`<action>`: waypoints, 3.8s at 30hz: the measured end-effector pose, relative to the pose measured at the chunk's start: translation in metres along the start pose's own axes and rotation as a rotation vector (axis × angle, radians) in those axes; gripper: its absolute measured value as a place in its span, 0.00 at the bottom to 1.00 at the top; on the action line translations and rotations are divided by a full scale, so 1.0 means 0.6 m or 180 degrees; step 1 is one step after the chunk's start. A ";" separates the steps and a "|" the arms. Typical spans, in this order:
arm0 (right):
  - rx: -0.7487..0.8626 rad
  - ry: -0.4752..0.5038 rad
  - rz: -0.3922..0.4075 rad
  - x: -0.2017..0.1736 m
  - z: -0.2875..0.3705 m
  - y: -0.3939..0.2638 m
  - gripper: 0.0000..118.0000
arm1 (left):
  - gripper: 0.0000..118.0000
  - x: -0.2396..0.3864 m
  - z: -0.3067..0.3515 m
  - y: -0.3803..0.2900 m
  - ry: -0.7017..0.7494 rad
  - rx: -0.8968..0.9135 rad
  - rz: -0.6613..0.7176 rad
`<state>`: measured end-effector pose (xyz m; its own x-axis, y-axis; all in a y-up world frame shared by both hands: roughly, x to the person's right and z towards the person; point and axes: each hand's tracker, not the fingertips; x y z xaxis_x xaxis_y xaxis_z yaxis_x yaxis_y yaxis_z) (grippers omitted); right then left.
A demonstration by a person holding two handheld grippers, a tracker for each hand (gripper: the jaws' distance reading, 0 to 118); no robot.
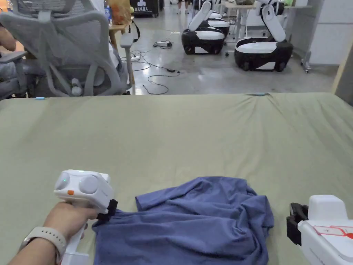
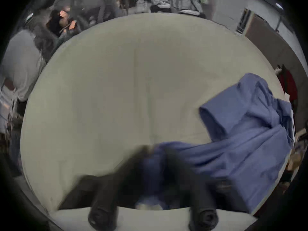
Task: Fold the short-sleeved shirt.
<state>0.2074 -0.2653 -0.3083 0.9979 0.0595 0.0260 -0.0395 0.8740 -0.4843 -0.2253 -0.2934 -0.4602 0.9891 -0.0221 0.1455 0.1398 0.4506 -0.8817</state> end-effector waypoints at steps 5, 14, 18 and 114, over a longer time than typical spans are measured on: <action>-0.0311 -0.0029 0.0150 0.050 -0.060 -0.012 0.01 | 0.01 -0.001 0.060 -0.003 -0.0036 0.0396 0.0033; -0.0791 0.0518 0.0343 0.031 -0.208 -0.044 0.87 | 0.01 -0.004 0.089 -0.009 -0.0175 0.0620 0.0018; -0.1048 0.0688 0.0528 0.010 -0.254 -0.047 0.50 | 0.02 -0.017 0.075 -0.006 -0.0173 0.0587 0.0052; 0.0517 0.0729 0.0244 -0.173 0.103 0.056 0.00 | 0.00 -0.015 0.254 -0.193 0.0032 0.1613 0.0282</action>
<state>0.0993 -0.2122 -0.2734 0.9766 0.0343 -0.2123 -0.1047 0.9380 -0.3304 -0.2572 -0.2094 -0.2910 0.9969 0.0282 0.0735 0.0180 0.8271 -0.5617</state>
